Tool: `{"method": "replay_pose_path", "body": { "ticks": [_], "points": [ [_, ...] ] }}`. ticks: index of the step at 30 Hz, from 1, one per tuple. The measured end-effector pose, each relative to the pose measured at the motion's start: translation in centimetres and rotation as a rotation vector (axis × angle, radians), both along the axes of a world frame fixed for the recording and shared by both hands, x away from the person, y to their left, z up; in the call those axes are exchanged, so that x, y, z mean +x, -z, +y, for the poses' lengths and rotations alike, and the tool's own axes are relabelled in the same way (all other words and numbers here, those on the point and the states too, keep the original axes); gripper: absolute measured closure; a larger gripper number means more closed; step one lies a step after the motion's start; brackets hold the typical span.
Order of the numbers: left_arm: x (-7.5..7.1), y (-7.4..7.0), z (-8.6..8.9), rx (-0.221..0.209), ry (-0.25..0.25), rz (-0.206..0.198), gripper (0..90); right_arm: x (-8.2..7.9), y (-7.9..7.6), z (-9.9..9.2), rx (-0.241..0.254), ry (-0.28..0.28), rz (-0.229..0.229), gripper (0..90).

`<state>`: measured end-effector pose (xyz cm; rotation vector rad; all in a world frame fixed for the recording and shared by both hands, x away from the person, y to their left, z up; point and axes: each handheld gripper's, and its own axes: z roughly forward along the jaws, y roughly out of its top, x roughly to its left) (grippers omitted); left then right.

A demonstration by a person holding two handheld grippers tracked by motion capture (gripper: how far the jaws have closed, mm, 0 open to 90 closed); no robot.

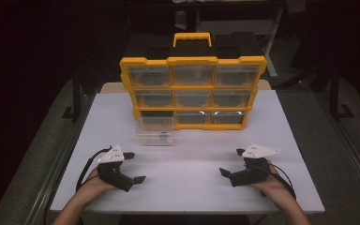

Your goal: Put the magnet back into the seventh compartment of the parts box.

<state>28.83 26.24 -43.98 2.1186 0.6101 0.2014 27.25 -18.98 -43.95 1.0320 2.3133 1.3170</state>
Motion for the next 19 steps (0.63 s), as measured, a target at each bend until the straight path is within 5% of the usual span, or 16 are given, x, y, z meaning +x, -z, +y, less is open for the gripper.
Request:
{"method": "replay_pose_path", "body": {
  "ticks": [19],
  "points": [
    [-0.1, 0.2, -0.2, 0.014, 0.01, 0.004, 0.0, -1.1, 1.2, -0.9, -0.076, 0.002, 0.015, 1.4]
  ]
}}
